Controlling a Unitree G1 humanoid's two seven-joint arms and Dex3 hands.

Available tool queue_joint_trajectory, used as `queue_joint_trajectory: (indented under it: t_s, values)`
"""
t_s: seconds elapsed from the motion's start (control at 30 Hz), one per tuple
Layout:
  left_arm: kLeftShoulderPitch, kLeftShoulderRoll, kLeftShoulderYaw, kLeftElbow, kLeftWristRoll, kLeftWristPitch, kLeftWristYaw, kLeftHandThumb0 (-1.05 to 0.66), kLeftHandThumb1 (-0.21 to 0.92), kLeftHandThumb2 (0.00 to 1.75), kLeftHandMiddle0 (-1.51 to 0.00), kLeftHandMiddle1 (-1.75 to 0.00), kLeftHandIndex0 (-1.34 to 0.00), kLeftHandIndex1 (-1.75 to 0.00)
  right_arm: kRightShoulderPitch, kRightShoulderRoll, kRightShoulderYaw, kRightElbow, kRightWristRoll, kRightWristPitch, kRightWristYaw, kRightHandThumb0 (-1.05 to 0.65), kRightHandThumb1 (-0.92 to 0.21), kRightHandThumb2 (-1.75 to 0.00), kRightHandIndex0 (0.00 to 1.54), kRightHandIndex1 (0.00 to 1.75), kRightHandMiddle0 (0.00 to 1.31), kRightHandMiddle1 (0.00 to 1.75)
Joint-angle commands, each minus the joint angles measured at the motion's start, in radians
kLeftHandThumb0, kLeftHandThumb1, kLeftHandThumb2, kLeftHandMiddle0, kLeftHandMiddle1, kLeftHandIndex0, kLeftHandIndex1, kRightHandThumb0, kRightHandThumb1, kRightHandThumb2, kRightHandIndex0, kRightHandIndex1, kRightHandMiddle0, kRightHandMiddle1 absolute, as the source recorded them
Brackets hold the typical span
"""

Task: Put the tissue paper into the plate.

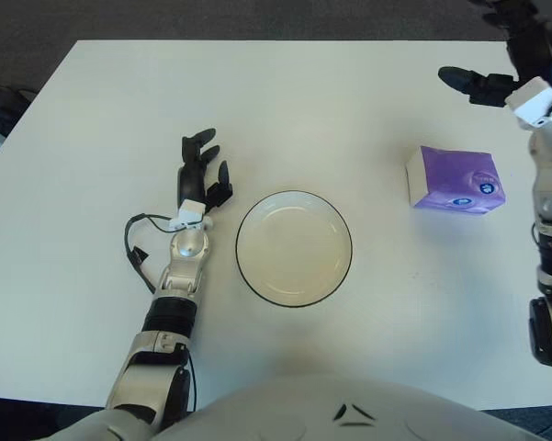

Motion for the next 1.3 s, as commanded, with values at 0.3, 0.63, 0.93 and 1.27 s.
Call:
queue_joint_trajectory:
  t_s: [0.3,0.63,0.93,1.27]
  values:
    - [0.091,-0.021,-0.023,0.148,0.019,0.011,-0.005,-0.68,0.92,0.79,-0.28,-0.67,0.00,-0.94,-0.018,-0.219,0.048,0.092,-0.067,-0.057,0.206,-0.89,-0.92,-0.56,0.21,0.20,0.00,0.72]
    - [0.073,-0.024,-0.028,0.172,0.022,0.013,-0.001,-0.68,0.92,0.79,-0.27,-0.65,0.00,-0.92,0.044,-0.243,0.087,0.217,-0.086,-0.237,0.173,-0.90,-0.92,-0.56,0.18,0.12,0.00,0.61]
    - [0.068,-0.031,-0.028,0.169,0.014,0.008,-0.006,-0.69,0.92,0.79,-0.27,-0.65,0.00,-0.92,0.070,-0.227,0.129,0.201,-0.106,-0.223,0.209,-0.84,-0.92,-0.53,0.12,0.05,0.00,0.46]
    - [0.068,-0.030,-0.023,0.178,0.007,-0.004,-0.007,-0.68,0.92,0.78,-0.27,-0.66,0.00,-0.94,0.083,-0.190,0.176,0.266,-0.129,-0.257,0.179,-0.81,-0.92,-0.53,0.12,0.04,0.00,0.43]
